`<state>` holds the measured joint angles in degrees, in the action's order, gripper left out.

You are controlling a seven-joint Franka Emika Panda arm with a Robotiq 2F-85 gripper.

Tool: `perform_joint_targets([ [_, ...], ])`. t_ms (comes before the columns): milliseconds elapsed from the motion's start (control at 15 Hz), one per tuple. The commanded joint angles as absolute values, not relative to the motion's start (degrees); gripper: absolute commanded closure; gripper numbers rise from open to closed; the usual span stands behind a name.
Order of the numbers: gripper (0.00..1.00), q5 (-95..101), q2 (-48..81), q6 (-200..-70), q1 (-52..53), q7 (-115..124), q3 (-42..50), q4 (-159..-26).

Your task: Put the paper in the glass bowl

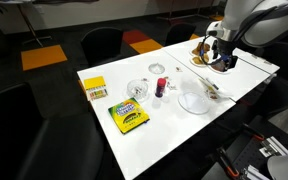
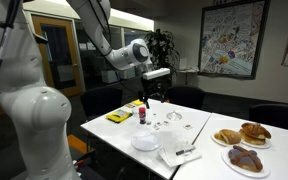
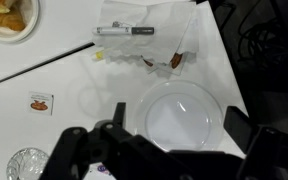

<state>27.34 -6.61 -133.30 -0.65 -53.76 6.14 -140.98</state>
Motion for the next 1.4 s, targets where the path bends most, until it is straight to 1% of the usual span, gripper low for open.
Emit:
perform_joint_targets([
  [0,0.00,28.49,-6.18,-134.46,-1.07,-54.62,4.87,-140.65],
  [400,0.00,26.64,-5.25,-145.35,-0.98,-64.59,5.29,-142.48],
  [667,0.00,19.75,-0.81,-155.79,-2.38,-72.47,7.81,-143.27],
  [800,0.00,11.12,3.11,-161.86,-3.16,-82.04,9.04,-142.91],
  [1000,0.00,-2.56,6.85,-168.66,-3.98,-95.88,4.24,-143.19],
  [1067,0.00,-6.96,7.90,-168.60,-7.75,-100.95,-1.01,-142.30],
  [1133,0.00,-9.79,9.20,-167.57,-9.08,-105.46,-2.53,-140.91],
  [1333,0.00,-11.07,11.71,-166.47,-8.69,-112.49,-0.96,-138.60],
])
